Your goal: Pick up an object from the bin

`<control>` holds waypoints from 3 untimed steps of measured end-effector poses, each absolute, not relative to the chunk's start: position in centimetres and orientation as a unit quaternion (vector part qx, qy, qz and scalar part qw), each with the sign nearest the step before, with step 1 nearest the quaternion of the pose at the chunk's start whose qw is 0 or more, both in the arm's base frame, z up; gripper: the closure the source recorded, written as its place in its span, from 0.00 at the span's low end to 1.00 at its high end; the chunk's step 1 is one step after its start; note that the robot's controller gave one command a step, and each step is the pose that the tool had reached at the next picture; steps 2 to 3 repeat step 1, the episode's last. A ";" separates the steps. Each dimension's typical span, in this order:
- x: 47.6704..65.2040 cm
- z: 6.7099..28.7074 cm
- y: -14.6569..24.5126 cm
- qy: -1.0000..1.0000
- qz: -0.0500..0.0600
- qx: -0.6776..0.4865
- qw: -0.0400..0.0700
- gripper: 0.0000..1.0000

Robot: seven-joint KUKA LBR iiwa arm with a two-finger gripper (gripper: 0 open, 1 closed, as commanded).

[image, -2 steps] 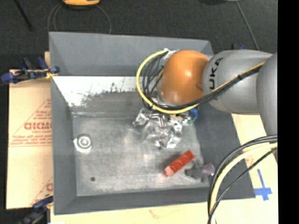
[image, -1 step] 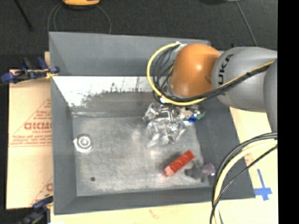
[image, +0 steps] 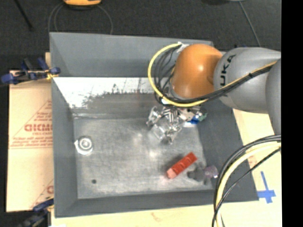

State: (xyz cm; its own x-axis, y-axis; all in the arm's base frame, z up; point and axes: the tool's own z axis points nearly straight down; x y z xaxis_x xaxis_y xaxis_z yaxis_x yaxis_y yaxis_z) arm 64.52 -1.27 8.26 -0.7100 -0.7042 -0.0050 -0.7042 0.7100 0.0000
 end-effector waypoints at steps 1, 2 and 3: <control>63.1 22.4 -3.3 0.904 -0.003 -0.428 0.004 1.00; 63.1 22.4 -3.3 0.904 -0.003 -0.428 0.004 1.00; 63.1 22.4 -3.3 0.904 -0.003 -0.428 0.004 1.00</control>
Offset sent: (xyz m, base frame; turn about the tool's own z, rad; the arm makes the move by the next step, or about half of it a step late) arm -0.0165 -0.0181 0.1366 -0.1062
